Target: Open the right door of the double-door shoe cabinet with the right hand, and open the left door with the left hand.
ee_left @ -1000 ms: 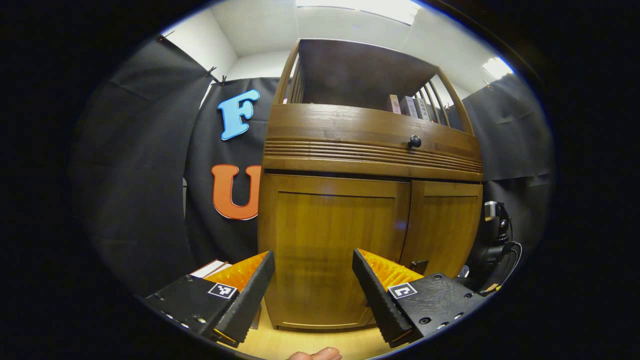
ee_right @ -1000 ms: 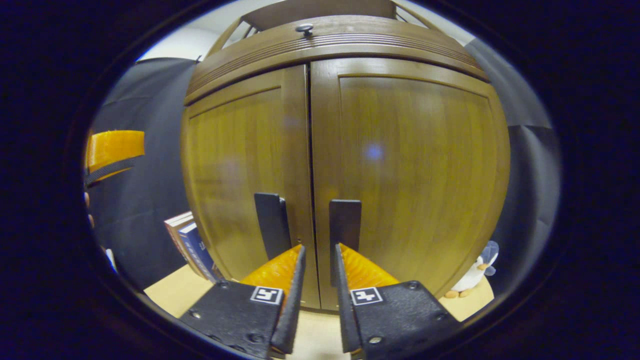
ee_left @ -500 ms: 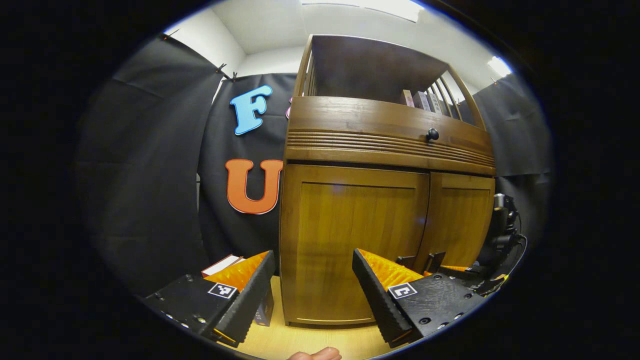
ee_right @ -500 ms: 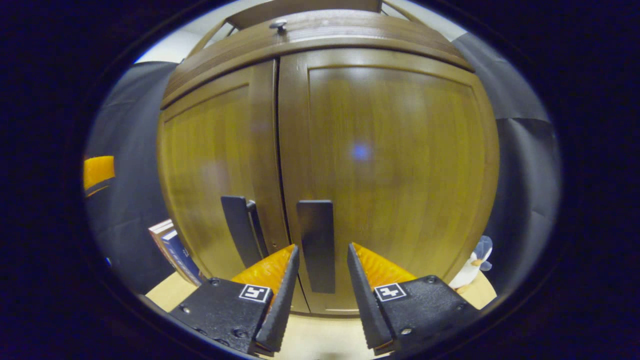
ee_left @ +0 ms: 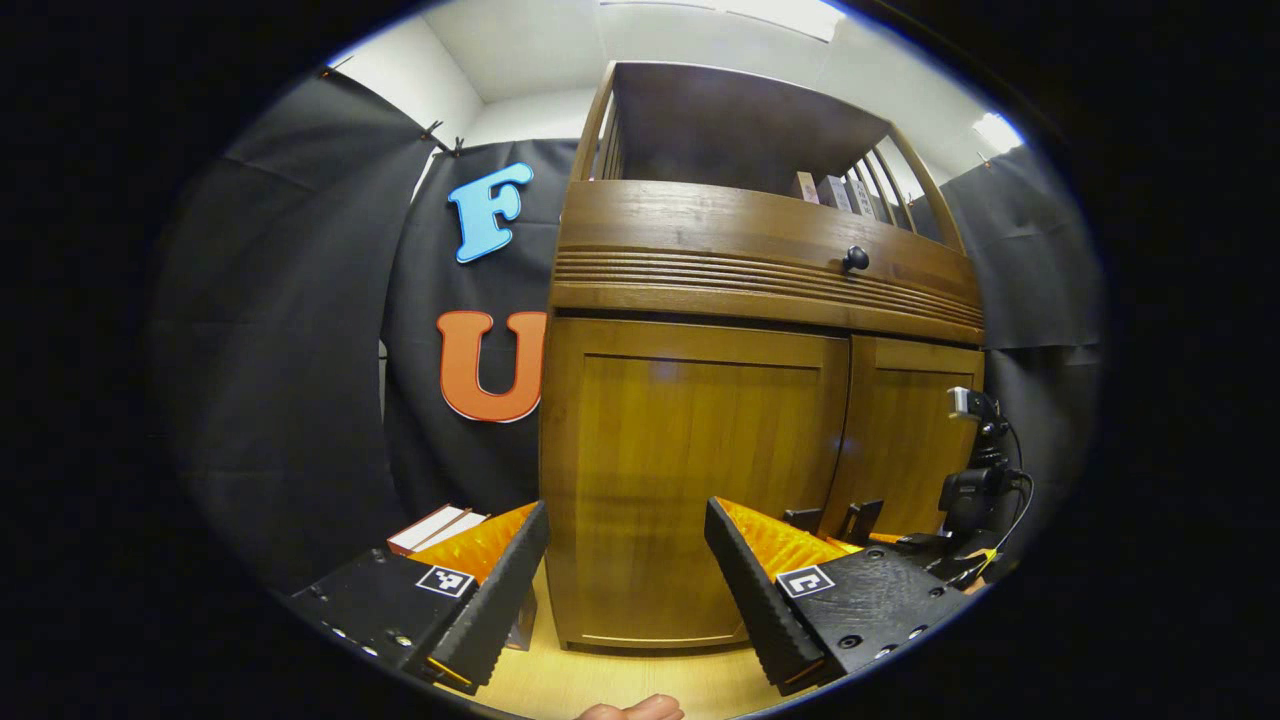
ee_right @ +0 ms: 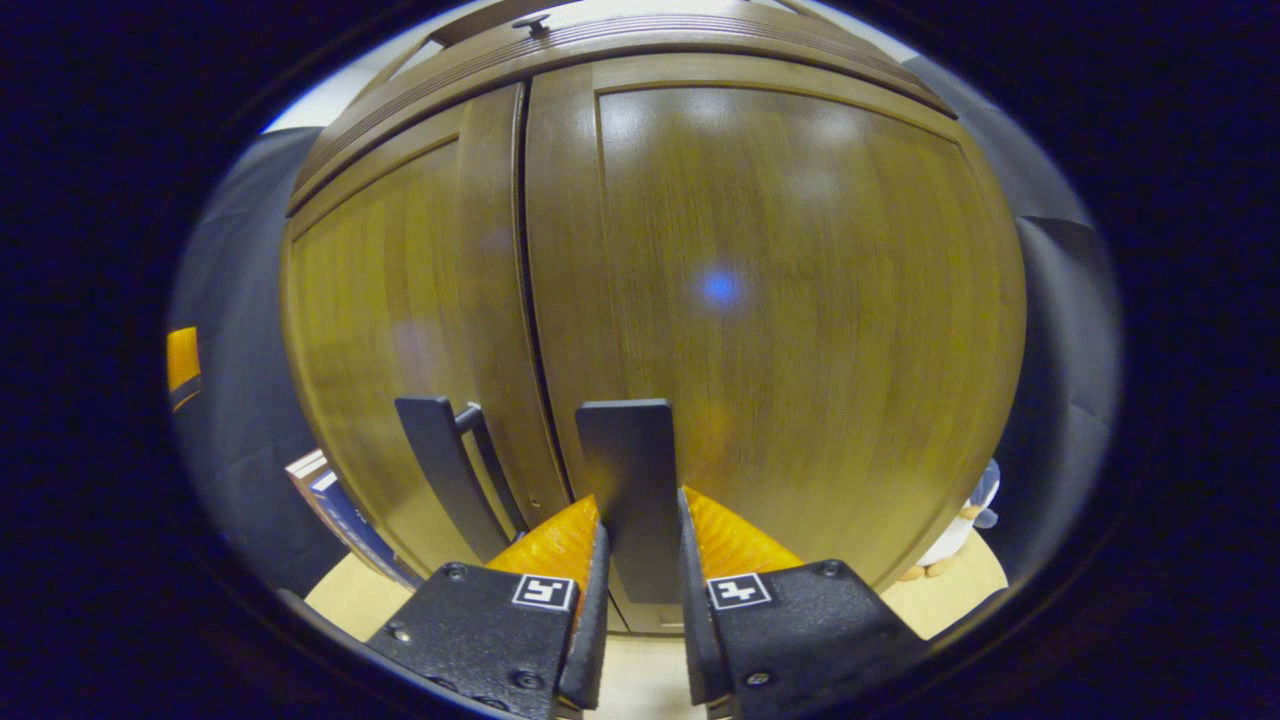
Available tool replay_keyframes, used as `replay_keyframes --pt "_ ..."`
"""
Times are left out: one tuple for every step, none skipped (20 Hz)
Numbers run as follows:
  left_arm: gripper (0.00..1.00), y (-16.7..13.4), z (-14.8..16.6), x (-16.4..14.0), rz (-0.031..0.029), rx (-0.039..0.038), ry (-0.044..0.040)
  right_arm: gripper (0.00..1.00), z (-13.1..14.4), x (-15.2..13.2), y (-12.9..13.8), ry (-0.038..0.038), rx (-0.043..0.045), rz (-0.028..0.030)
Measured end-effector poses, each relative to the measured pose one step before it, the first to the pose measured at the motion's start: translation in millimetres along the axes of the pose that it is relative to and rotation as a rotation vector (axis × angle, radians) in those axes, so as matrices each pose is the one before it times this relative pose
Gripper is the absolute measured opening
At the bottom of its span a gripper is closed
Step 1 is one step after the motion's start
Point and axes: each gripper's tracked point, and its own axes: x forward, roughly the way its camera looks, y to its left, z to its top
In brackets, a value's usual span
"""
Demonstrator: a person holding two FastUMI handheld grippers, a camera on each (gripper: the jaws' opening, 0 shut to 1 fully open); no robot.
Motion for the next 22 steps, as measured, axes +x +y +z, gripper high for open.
replay_keyframes --pt "0.94 -7.23 2.34 3.93 -0.00596 0.00328 -0.00556 0.33 0.01 -0.94 -0.05 0.00458 -0.00039 0.0013" --pt "0.94 -7.06 3.2 2.68 -0.00628 0.00339 -0.00823 0.3 0.02 -2.52 0.07 0.00423 -0.00081 0.00317" --pt "0.94 -6.3 1.47 2.45 -0.00935 0.00278 -0.00981 0.29 -0.68 -2.38 0.24 0.00148 -0.00063 0.0062" --pt "0.94 -6.44 1.03 1.43 -0.00994 0.00218 -0.00549 0.28 -1.46 -4.11 -0.1 -0.00015 -0.00524 0.01028" --pt "0.94 -5.11 0.03 1.2 -0.01011 0.00257 -0.00398 0.28 -2.73 -5.47 -0.45 0.00078 -0.00572 0.01183" --pt "0.94 -5.24 -0.11 1.22 -0.00792 0.00403 -0.00121 0.27 -0.84 -4.65 -0.25 0.00043 -0.00267 0.01179" --pt "0.94 -6.19 -1.86 0.51 -0.00802 0.00458 -0.00129 0.27 -1.29 -4.12 -0.18 0.00048 -0.00144 0.00881" --pt "0.94 -4.7 -0.05 0.68 -0.00449 0.00345 -0.00067 0.27 -0.42 -4.74 -0.09 -0.00035 -0.00442 0.00661" --pt "0.94 -5.13 -0.5 0.84 -0.00746 0.00063 -0.00137 0.27 -2.07 -4.15 -1.57 -0.00161 -0.00769 0.00432" --pt "0.94 -5.96 0.03 1.35 -0.00589 0.00002 -0.00032 0.27 -1.49 -4.01 -0.18 -0.00229 -0.00525 0.00441" --pt "0.94 -4.01 -1.66 0.87 -0.00495 0.00021 0.00307 0.27 -0.92 -4.85 0.24 -0.00187 -0.00438 0.00549" --pt "0.94 -3.38 -0.96 -0.39 -0.00346 0.00053 -0.00088 0.27 -0.75 -3.62 -0.47 -0.00019 -0.00275 0.00572" --pt "0.94 -3.09 0.79 -0.33 -0.00136 -0.00051 -0.0004 0.27 -0.71 1.14 -0.01 -0.00057 -0.00187 0.00513" --pt "0.94 -2.89 -0.48 0.01 -0.00212 -0.00163 -0.00032 0.27 -0.62 -1.32 -0.09 -0.00096 -0.00141 0.00447" --pt "0.94 -3.05 -1.08 -0.1 -0.0026 -0.00259 -0.00041 0.27 -1.06 -5.24 -0.31 -0.00011 -0.00148 0.00388" --pt "0.94 -2.71 -0.2 0.02 -0.00327 -0.00089 0.00119 0.27 -0.64 -4.82 -0.86 -0.00015 -0.00033 0.00376" --pt "0.94 -1.71 0.1 -0.36 -0.00069 -0.0003 -0.00148 0.27 -1.17 -6.15 -1.76 -0.00061 -0.00093 0.00608" --pt "0.94 -2.77 0.36 -0.13 -0.00112 0.00103 -0.00076 0.27 -1.13 -6.05 -1.16 -0.00208 -0.00408 0.00634" --pt "0.94 -1.17 1.23 -0.29 0.00085 0.00131 -0.00263 0.27 -3.28 -7.37 -0.86 -0.00185 -0.00519 0.00519" --pt "0.94 -2.6 1.33 -1.02 -0.00194 0.00093 -0.00215 0.27 -0.79 -9.8 -2.24 -0.00075 -0.00117 0.00559" --pt "0.94 -3.33 -0.38 -0.6 -0.0015 0.00048 -0.00139 0.27 -3.35 -15.15 -3.27 -0.00165 0.0024 0.00374" --pt "0.82 -3.2 0.08 -1.0 -0.00214 -0.00129 -0.00163 0.27 -1.55 -8.05 -2.07 -0.00032 0.00169 0.0037"
